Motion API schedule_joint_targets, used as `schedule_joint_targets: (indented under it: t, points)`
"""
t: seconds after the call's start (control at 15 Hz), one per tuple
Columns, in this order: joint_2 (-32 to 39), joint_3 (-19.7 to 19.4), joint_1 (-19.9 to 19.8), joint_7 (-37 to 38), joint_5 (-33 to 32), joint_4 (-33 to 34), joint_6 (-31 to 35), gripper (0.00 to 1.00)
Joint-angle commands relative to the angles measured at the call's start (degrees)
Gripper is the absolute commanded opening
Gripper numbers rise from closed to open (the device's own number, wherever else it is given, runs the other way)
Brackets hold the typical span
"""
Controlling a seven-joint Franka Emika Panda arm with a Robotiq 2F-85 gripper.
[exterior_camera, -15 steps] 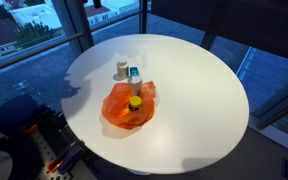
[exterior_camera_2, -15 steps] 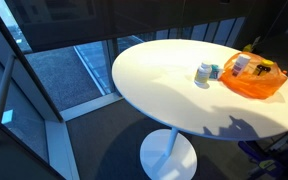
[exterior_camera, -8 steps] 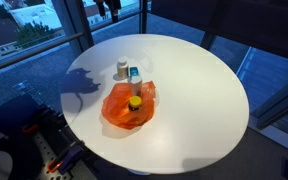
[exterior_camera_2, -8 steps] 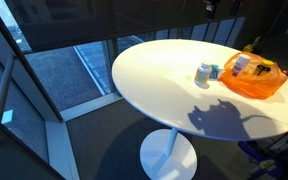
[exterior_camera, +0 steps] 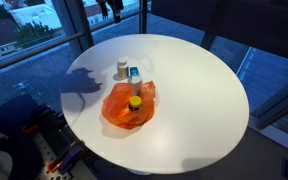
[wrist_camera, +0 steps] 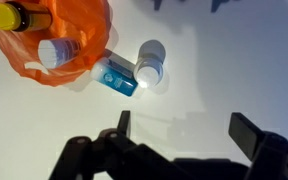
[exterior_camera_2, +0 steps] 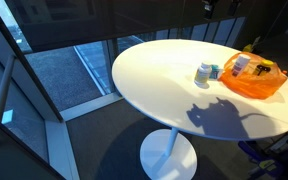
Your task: Put the white bottle inside the plastic bag
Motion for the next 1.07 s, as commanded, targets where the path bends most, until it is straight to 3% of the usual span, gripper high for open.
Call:
schedule_joint_targets:
  t: [0.0, 1.0]
  points:
    - [2.5, -1.4, 0.4, 1.8, -1.1, 0.5, 1.6, 1.0]
    - [15.3, -6.4, 3.7, 2.5, -5.1, -1.7, 14.6, 1.0]
